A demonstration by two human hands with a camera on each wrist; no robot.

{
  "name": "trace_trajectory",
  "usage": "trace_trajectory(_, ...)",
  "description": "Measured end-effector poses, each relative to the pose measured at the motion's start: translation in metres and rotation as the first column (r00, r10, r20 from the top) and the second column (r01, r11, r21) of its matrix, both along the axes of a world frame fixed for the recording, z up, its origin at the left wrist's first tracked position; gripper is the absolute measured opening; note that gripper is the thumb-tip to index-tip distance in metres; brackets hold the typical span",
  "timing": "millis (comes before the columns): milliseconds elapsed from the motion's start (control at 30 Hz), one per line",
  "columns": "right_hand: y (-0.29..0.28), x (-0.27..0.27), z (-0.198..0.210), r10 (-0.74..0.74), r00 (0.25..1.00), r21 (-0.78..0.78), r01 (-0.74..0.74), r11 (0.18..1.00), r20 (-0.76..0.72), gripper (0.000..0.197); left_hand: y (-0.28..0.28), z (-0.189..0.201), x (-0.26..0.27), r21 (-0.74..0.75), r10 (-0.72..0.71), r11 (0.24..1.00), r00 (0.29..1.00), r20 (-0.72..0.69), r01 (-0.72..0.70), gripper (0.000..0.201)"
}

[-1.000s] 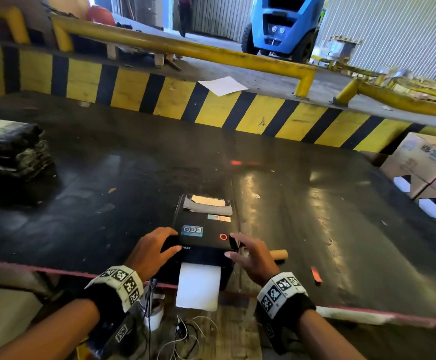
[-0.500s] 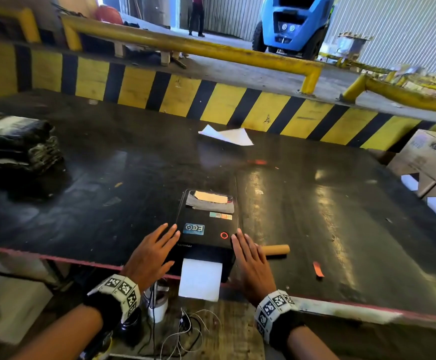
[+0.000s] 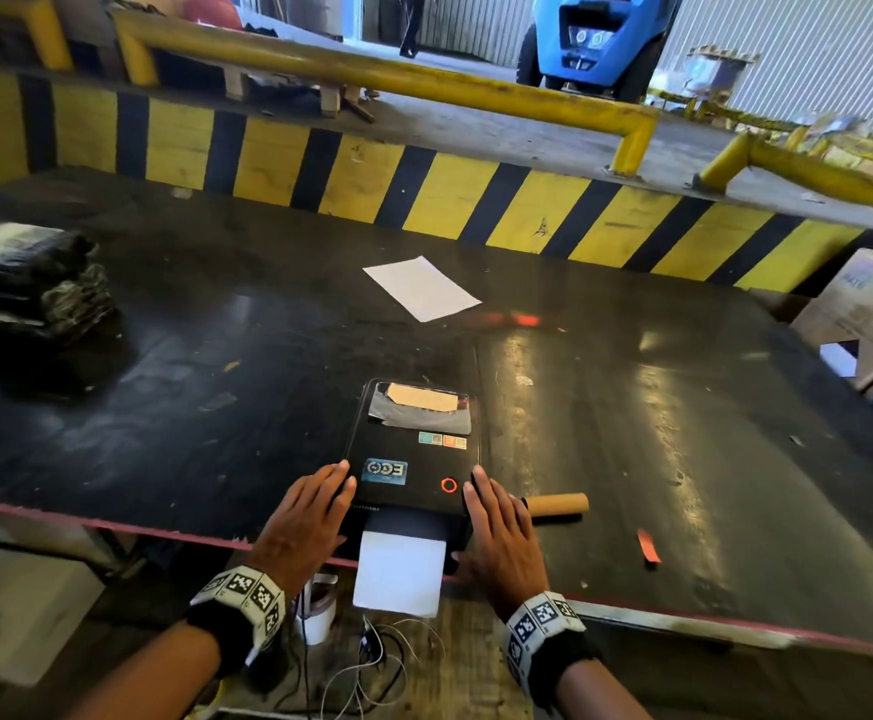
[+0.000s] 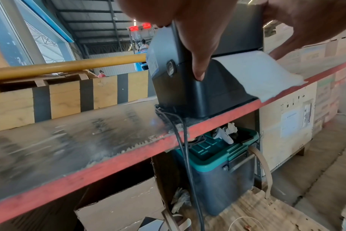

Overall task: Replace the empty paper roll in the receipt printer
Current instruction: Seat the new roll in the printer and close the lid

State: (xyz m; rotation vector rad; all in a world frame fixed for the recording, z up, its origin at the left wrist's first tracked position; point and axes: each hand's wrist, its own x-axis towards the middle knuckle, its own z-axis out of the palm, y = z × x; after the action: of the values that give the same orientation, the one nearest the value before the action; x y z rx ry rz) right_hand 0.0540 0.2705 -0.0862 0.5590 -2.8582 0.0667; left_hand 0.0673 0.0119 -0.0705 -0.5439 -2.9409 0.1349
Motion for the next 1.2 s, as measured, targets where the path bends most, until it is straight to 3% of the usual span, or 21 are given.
trace_trajectory(1000, -0.003, 0.007, 0.006, 0.023, 0.996, -0.115, -0.013, 0.993, 0.086, 0.093, 0.005, -0.001, 0.005, 0.112, 0.036, 0.993, 0.997, -0.074, -0.028, 0.098)
trace_trajectory(1200, -0.004, 0.010, 0.007, 0.012, 0.994, -0.118, 0.001, 0.993, 0.104, 0.101, 0.008, -0.001, 0.008, 0.115, 0.042, 0.993, 0.996, -0.079, -0.033, 0.100)
